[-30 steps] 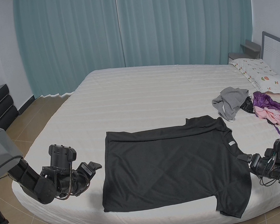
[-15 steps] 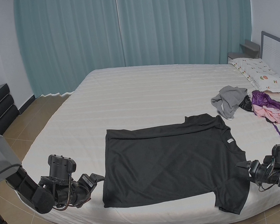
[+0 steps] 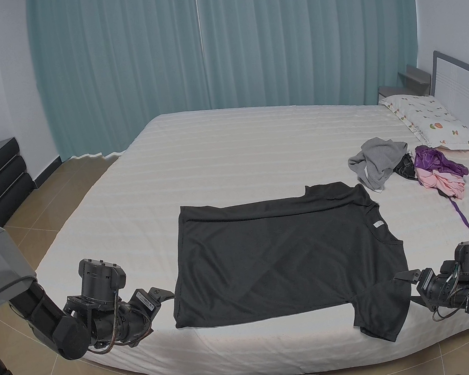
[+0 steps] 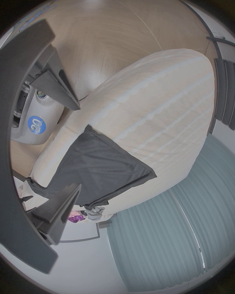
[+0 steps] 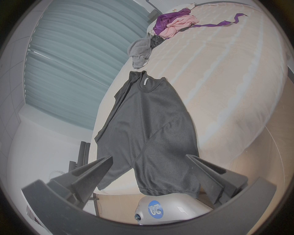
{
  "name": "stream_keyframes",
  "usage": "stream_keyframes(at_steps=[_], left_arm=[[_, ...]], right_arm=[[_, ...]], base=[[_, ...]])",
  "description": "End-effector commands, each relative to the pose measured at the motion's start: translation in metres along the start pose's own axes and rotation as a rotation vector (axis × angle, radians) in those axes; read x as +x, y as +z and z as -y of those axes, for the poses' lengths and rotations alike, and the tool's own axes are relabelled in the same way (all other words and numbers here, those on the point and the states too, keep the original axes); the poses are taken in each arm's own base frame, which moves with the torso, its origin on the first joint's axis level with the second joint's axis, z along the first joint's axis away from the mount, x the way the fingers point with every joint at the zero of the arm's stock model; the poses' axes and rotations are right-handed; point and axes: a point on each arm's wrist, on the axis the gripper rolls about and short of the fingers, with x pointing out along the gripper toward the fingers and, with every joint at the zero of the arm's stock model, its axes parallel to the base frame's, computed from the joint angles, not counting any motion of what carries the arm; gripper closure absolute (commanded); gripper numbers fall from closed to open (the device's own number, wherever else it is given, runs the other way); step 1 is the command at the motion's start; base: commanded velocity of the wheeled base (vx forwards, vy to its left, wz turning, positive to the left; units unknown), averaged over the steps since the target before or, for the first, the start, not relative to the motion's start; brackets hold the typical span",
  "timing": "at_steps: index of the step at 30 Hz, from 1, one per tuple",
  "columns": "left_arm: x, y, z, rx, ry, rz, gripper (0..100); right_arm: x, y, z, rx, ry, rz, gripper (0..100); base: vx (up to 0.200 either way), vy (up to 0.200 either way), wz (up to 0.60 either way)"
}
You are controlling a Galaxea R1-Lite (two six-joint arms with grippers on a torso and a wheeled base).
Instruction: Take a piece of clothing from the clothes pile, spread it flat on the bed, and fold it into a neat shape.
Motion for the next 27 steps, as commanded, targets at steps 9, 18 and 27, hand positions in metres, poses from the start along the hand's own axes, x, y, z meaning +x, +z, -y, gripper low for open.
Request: stream_keyframes(at_steps=[9, 18, 27], left_arm=[[0.002, -0.003, 0.001, 0.005, 0.0, -0.01, 0], [0.001, 0.001, 0.001, -0.032, -0.004, 0.001, 0], [-0.001, 0.021, -0.015, -0.065, 0.016, 0.014, 0]], right_arm=[[-0.002, -0.001, -0.004, -0.015, 0.012, 0.006, 0], [-0.001, -0.001, -0.003, -0.014, 0.012, 0.004, 0], [0.001, -0.004, -0.004, -0.017, 0.013, -0.009, 0]], base=[[0.0, -0.2, 0.0], [0.0, -0.044, 0.0], [0.0, 0.0, 0.0]])
